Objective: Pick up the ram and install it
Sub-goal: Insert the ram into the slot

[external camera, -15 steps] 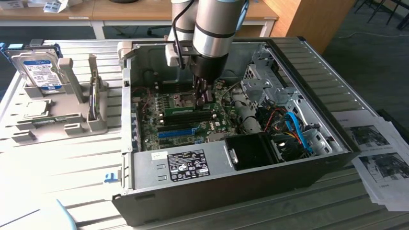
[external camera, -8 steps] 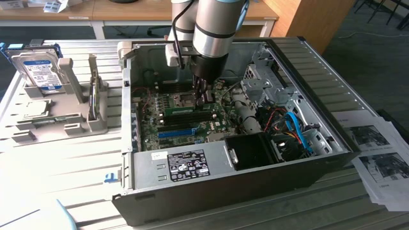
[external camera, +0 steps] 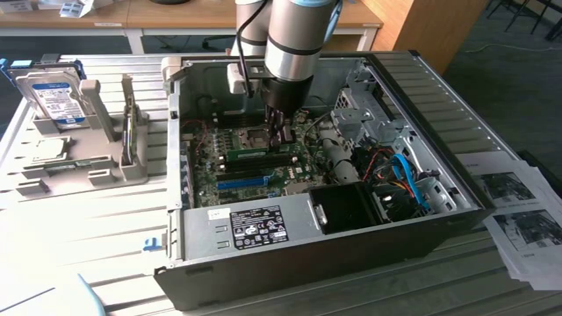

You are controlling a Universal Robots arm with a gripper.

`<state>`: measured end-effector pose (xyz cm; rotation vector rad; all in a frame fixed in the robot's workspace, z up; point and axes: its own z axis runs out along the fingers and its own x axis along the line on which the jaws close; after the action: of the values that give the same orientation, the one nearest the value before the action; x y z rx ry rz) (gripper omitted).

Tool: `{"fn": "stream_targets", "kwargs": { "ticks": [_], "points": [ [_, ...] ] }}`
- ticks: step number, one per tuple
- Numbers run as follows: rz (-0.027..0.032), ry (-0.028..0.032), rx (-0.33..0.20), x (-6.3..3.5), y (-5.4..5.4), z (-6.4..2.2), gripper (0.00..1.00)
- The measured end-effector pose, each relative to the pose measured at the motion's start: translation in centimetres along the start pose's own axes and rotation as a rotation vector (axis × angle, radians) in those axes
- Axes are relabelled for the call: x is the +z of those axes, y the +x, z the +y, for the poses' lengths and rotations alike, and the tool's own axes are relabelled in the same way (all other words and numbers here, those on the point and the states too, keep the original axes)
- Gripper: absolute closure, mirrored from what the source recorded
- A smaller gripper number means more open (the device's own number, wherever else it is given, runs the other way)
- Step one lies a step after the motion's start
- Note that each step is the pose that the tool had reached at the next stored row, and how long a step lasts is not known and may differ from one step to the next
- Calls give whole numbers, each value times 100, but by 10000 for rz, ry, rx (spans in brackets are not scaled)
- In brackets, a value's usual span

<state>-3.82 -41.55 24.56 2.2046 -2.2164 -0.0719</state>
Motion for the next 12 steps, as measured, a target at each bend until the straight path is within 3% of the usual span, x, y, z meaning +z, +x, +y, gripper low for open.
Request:
{"fn": "stream_targets", "kwargs": {
  "ticks": [12],
  "points": [
    [-14, 30, 279, 32, 0, 4, 89]
  ]
}}
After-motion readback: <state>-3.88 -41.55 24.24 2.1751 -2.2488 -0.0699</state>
